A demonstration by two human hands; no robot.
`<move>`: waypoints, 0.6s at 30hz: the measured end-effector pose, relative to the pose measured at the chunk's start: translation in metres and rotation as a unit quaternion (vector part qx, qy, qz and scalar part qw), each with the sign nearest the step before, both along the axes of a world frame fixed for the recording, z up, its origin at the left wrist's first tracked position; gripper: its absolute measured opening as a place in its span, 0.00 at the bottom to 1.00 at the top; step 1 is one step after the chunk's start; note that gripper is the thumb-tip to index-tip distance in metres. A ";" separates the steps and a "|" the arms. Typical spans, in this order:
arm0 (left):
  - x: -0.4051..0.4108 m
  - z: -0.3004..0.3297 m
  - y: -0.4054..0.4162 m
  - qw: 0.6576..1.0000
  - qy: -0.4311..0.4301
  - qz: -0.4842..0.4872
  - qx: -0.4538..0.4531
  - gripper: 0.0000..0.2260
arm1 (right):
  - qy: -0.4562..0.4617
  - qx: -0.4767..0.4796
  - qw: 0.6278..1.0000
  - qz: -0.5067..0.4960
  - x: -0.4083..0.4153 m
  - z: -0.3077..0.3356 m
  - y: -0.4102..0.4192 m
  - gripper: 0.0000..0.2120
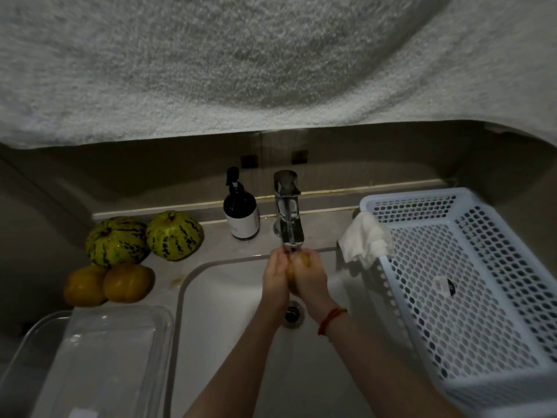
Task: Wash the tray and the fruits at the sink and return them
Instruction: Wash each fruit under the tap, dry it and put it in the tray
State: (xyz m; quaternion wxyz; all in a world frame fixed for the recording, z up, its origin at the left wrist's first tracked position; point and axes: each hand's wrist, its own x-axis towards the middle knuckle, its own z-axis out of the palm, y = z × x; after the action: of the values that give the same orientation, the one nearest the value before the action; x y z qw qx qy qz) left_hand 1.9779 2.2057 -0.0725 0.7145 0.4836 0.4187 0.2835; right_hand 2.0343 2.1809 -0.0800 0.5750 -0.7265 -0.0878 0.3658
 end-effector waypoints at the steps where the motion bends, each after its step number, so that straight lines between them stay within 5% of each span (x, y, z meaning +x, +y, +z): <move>1: -0.001 0.000 -0.003 1.000 0.001 -0.008 0.018 0.11 | 0.028 -0.037 0.999 0.001 0.003 0.002 0.001 0.12; 4: -0.003 -0.002 -0.003 1.000 0.001 -0.010 0.013 0.11 | 0.016 -0.097 0.994 0.037 0.008 0.000 0.001 0.15; 7: -0.001 0.010 0.002 0.996 -0.009 0.015 -0.087 0.12 | -0.050 0.012 0.997 0.054 0.000 0.001 -0.004 0.06; 10: 0.001 0.023 0.013 0.990 0.063 -0.017 -0.129 0.14 | -0.019 0.110 0.988 0.103 -0.007 -0.002 -0.014 0.17; 15: 0.000 0.032 0.022 0.984 0.102 -0.101 -0.109 0.14 | -0.028 0.166 0.977 0.127 -0.002 0.000 -0.031 0.17; 18: -0.002 0.027 0.008 0.993 0.056 -0.059 -0.083 0.12 | -0.010 0.102 0.992 0.078 0.001 0.004 -0.019 0.16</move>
State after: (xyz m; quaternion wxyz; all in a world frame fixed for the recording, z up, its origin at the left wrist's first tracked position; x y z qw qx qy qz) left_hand 1.9758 2.2135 -0.0457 0.7431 0.4615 0.4507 0.1780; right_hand 2.0356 2.1615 -0.0761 0.6148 -0.6591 -0.1865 0.3910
